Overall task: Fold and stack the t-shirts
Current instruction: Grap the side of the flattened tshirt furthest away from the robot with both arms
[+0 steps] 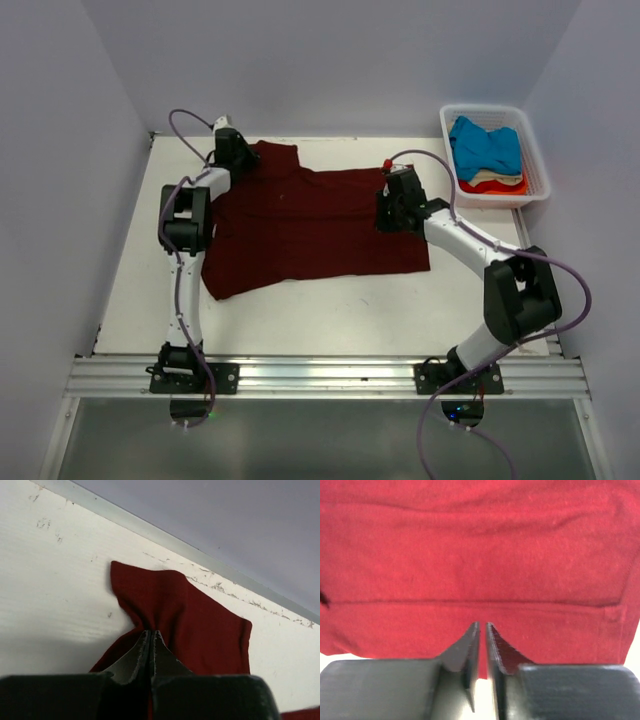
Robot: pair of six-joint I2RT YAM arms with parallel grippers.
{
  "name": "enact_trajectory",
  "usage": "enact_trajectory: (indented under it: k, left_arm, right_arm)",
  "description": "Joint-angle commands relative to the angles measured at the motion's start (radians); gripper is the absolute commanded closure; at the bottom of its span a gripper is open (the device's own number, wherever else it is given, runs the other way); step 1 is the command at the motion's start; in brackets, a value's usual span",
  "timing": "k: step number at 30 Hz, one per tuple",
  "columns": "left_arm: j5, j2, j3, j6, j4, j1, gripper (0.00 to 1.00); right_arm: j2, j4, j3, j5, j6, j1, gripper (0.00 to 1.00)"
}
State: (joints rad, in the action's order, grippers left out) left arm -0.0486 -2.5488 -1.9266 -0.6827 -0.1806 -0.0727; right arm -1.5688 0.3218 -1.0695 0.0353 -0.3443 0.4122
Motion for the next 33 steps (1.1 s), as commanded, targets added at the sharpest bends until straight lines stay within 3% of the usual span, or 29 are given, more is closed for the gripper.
enact_trajectory:
  k: [1, 6, 8, 9, 12, 20, 33]
  left_arm:
    - [0.004, 0.142, 0.069, 0.041, -0.068, 0.016, 1.00]
    - [-0.020, 0.205, 0.116, 0.045, -0.065, 0.028, 1.00]
    - [-0.033, 0.217, 0.129, 0.054, -0.060, 0.033, 1.00]
    - [-0.034, 0.223, 0.129, 0.057, -0.057, 0.034, 1.00]
    - [-0.057, 0.239, 0.130, 0.055, -0.042, 0.040, 1.00]
    - [-0.125, 0.297, 0.161, 0.054, -0.020, 0.040, 1.00]
    - [-0.180, 0.348, 0.206, 0.078, 0.023, 0.040, 1.00]
  right_arm:
    - [-0.072, -0.021, -0.122, 0.035, -0.013, -0.001, 0.83]
    - [-0.244, 0.075, -0.325, 0.121, -0.015, -0.012, 0.56]
    - [-0.338, 0.095, -0.427, 0.139, -0.031, -0.030, 0.53]
    - [-0.373, 0.121, -0.463, 0.146, -0.039, -0.038, 0.45]
    - [-0.552, 0.215, -0.678, 0.158, -0.073, -0.097, 0.37]
    - [-0.793, 0.298, -0.932, 0.127, -0.098, -0.199, 0.37]
    - [-0.944, 0.330, -1.216, 0.063, -0.041, -0.274, 0.36]
